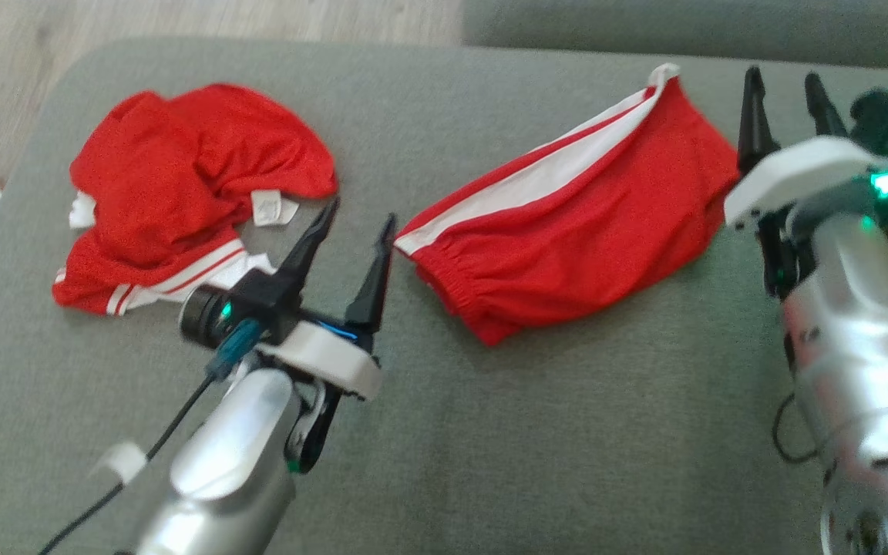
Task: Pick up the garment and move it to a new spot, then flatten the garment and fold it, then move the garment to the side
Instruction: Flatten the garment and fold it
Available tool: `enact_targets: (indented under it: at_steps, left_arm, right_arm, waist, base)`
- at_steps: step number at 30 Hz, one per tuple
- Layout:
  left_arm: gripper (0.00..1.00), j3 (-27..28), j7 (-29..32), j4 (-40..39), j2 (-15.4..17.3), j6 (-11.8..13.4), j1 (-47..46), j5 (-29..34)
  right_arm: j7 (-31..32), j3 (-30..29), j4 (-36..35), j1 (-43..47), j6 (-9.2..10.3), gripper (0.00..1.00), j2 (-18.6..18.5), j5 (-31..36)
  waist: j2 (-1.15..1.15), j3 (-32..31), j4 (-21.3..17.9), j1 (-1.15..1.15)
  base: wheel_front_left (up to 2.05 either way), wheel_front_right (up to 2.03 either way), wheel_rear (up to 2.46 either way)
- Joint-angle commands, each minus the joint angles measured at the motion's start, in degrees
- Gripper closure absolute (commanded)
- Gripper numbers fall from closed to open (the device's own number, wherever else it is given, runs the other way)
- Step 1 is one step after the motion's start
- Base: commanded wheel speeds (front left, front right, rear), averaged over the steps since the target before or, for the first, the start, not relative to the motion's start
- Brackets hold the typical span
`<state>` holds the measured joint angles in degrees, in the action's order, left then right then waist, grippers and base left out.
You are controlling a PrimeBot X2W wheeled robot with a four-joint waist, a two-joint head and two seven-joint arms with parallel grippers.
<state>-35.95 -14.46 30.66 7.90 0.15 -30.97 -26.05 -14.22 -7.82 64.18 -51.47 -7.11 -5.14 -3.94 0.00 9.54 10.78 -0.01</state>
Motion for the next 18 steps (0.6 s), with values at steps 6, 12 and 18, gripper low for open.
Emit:
enact_targets:
  at_steps: [6, 12, 18]
  left_arm:
    - [0.0, 7.5, -0.5, -5.8, 2.3, 2.0, 5.7, -1.1]
    - [0.0, 12.2, -0.5, -9.5, 2.2, 3.2, 13.0, -0.5]
    - [0.0, 17.3, -0.5, -14.3, 1.0, 3.5, 20.6, 1.9]
  right_arm:
    - [-0.8, 7.2, -13.3, 11.1, -0.37, 0.0, -0.7, -7.4]
    - [-0.8, 10.7, -28.2, 24.3, -0.37, 0.0, -2.4, -8.7]
    - [-0.8, 9.5, -37.1, 35.1, -0.37, 0.0, -0.3, -7.8]
  waist:
    - [0.0, -5.7, -4.1, 0.01]
    - [0.0, -8.2, -6.3, 0.01]
    - [0.0, -9.2, -7.8, 0.01]
  base:
    - [0.0, 0.0, 0.0]
    - [0.0, 0.0, 0.0]
    - [0.0, 0.0, 0.0]
